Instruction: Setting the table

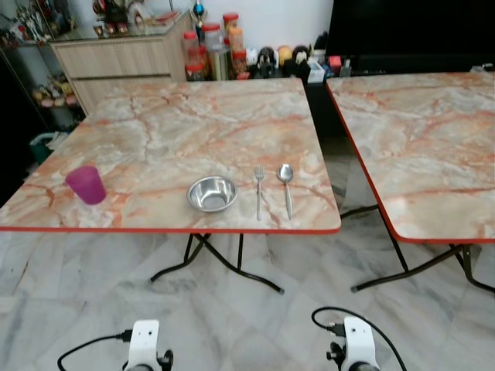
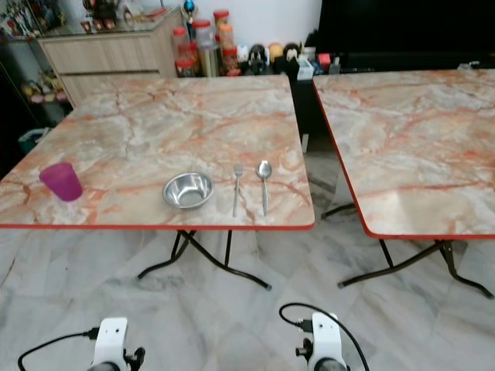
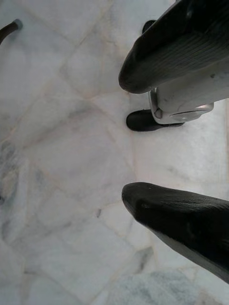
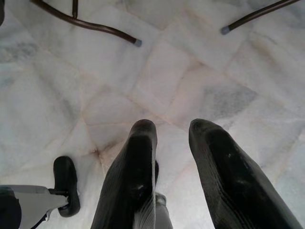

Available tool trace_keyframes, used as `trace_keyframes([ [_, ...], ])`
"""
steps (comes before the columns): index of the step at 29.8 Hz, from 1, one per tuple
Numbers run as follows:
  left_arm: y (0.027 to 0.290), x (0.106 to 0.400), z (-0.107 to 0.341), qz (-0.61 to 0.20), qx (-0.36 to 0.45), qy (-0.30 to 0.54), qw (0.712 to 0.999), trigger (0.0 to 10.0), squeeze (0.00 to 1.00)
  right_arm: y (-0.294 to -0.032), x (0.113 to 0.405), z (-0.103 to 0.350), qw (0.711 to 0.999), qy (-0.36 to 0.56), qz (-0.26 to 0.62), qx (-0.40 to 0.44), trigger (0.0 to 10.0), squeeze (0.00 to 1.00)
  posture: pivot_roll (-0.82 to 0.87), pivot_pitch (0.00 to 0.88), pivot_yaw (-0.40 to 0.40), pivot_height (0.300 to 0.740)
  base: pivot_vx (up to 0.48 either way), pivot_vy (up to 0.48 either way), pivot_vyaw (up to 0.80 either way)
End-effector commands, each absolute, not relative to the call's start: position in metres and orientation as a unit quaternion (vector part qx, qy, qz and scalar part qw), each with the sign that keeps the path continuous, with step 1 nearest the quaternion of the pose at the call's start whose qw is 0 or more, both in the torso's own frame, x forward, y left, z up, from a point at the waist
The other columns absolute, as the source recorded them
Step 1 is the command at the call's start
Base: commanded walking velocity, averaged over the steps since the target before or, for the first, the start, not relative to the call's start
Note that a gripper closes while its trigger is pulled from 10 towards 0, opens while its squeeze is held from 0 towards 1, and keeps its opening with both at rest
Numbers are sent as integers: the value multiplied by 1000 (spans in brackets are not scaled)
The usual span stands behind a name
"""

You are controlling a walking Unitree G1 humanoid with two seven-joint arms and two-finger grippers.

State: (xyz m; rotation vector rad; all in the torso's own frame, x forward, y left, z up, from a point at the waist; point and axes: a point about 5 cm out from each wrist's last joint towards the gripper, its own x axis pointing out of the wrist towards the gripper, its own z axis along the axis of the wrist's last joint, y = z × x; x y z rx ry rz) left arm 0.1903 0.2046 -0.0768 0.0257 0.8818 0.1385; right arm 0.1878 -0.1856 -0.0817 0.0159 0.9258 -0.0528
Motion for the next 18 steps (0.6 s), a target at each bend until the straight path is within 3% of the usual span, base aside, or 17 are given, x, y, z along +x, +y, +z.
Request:
trace_keyframes([
  [1,204,190,-77,74,5,428,901,10000,0,-187,190,-81,894,447,-26,4,10000,0,30,0,8,740,285,0,0],
  [18,202,190,-78,84,-7,427,900,10000,0,-192,188,-81,893,448,-30,3,10000,0,32,0,-15,740,285,0,0],
])
